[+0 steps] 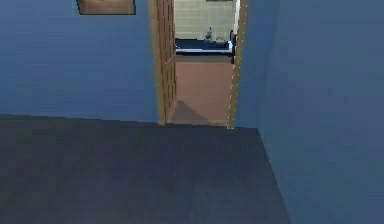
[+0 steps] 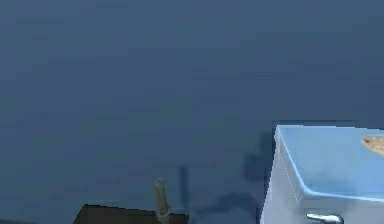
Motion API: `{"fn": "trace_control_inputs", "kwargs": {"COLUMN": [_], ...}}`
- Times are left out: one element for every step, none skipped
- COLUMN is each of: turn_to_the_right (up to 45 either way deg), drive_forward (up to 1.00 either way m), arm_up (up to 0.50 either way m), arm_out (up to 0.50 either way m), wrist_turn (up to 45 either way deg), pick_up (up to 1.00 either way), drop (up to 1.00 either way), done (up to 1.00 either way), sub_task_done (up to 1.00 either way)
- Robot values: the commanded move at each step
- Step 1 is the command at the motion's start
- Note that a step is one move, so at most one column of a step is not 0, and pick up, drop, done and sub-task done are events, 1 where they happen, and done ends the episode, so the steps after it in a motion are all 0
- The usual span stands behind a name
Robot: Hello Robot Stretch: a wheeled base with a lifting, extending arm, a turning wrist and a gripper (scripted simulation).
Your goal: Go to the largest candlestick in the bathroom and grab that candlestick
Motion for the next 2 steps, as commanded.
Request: {"fn": "trace_control_inputs", "kwargs": {"turn_to_the_right": [0.0,0.0], "drive_forward": [0.0,0.0], "arm_up": [0.0,0.0], "arm_out": [0.0,0.0], "wrist_turn": [45.0,24.0], "pick_up": [0.0,0.0], "drop": [0.0,0.0], "done": [0.0,0.0], "sub_task_done": [0.0,0.0]}}
